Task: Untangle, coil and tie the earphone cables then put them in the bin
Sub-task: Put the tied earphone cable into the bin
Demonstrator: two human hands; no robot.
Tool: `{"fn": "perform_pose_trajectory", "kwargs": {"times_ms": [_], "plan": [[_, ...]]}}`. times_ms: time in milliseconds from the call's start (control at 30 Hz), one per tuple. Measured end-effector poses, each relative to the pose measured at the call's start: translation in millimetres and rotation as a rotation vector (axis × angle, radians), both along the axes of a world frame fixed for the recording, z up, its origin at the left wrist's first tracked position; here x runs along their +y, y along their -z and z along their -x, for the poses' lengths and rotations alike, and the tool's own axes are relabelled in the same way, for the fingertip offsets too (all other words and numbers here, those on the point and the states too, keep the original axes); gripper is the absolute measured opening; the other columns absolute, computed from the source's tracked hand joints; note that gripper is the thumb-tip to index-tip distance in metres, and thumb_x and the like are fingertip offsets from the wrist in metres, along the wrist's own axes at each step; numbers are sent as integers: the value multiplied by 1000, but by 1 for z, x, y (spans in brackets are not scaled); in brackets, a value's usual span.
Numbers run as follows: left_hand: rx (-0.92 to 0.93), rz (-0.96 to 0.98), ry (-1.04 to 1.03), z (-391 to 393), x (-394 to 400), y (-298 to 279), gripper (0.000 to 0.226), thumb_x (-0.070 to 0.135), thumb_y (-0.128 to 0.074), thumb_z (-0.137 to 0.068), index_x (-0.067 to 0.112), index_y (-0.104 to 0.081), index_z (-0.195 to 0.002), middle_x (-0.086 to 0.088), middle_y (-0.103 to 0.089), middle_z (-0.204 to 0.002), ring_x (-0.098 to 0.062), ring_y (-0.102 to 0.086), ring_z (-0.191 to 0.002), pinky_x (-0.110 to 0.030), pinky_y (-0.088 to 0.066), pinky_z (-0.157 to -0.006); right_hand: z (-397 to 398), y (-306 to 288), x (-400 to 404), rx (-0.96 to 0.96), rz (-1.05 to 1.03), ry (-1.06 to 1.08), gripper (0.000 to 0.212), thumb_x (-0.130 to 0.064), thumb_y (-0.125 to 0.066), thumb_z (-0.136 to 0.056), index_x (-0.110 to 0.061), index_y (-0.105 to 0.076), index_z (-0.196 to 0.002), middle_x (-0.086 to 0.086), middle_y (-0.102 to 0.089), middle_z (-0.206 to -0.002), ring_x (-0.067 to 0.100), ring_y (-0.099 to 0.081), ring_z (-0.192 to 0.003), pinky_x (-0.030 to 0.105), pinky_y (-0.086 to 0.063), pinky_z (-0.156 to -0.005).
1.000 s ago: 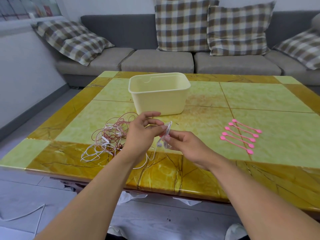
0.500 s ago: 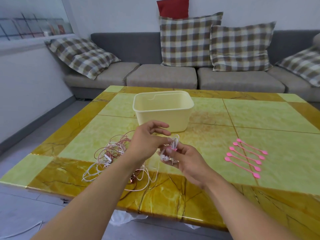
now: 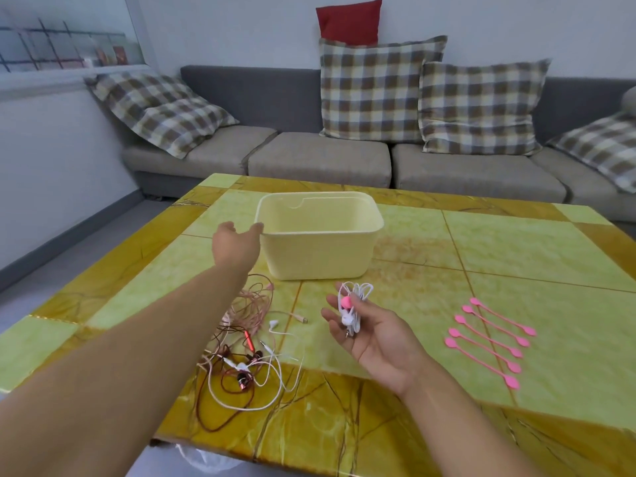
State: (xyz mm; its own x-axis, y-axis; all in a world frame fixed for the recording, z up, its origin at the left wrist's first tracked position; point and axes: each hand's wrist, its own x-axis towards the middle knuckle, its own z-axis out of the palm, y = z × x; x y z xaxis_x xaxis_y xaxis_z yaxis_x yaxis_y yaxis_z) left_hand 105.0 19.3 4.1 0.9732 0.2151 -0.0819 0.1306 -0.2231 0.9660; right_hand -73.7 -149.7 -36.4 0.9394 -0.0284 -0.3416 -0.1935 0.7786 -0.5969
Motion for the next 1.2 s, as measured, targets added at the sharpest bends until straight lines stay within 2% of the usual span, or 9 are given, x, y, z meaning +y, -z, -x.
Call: {"fn": "perform_pose_trajectory", "kwargs": {"times_ms": [100, 267, 400, 500, 633, 733, 900, 1000, 1200], "plan": [[38, 101, 27, 0, -2, 1, 8, 24, -62, -83, 18, -63, -88, -4, -52, -86, -19, -46, -85, -35, -40, -70, 0, -2, -6, 19, 82, -8, 36, -15, -67, -86, -2, -70, -120, 15, -75, -106, 23, -73, -81, 27, -60, -60], [-20, 134, 35, 33, -9, 0, 22, 7, -57, -83, 23, -68, -74, -2, -67, -76, -24, -59, -71, -41, -59, -73, 1, -4, -12, 8, 326, -30, 24, -8, -64, -96, -5, -69, -119, 9, -76, -104, 17, -72, -78, 25, -57, -62], [-65, 128, 21, 69, -9, 13, 37, -3, -53, -86, 21, -70, -109, 7, -75, -90, -19, -73, -75, -44, -64, -71, 7, -8, -10, -79, 889, -35, 16, -14, -61, -101, -16, -67, -116, 6, -74, -110, 10, -73, -81, 26, -58, -68], [-68, 161, 5, 95, -7, 23, 45, -9, -50, -85, 17, -66, -118, 8, -76, -98, -20, -75, -77, -37, -60, -58, 16, -19, -3, -159, 1174, -7, 15, -19, -63, -101, -20, -66, -115, 1, -74, -99, 12, -72, -77, 27, -60, -69], [-97, 176, -23, 125, -6, 29, 47, -10, -52, -86, 18, -66, -121, 18, -72, -91, -11, -74, -78, -27, -57, -54, 11, -32, -5, -190, 1375, 51, 16, -30, -64, -100, -26, -57, -113, -9, -72, -97, 13, -70, -77, 34, -59, -74], [-141, 145, 2, 134, -4, 35, 47, -11, -52, -85, 14, -66, -122, 16, -73, -94, -7, -73, -84, -35, -63, -69, -9, -33, -14, -168, 1562, 37, 9, -29, -65, -99, -25, -60, -105, -7, -70, -99, 17, -67, -85, 38, -56, -76], [-149, 191, 8, 137, -2, 38, 50, -11, -52, -85, 14, -68, -126, 10, -76, -104, -9, -74, -91, -42, -63, -79, -58, -26, -25, -17, 1933, -223, 20, -20, -68, -97, -13, -69, -115, 6, -67, -108, 23, -58, -96, 28, -36, -73], [-140, 236, -11, 133, 1, 37, 51, -11, -55, -84, 12, -70, -127, 5, -77, -106, -8, -74, -94, -40, -63, -83, -84, -14, -30, 48, 2109, -403, 24, -13, -67, -95, -11, -69, -119, 11, -68, -118, 30, -61, -109, 26, -39, -78], [-140, 276, -27, 125, 4, 33, 50, -9, -57, -85, 16, -71, -125, 9, -77, -104, -7, -74, -92, -39, -63, -83, -116, -6, -35, 157, 2209, -545, 26, -15, -69, -92, -12, -71, -118, 13, -69, -120, 31, -64, -110, 28, -50, -84]]}}
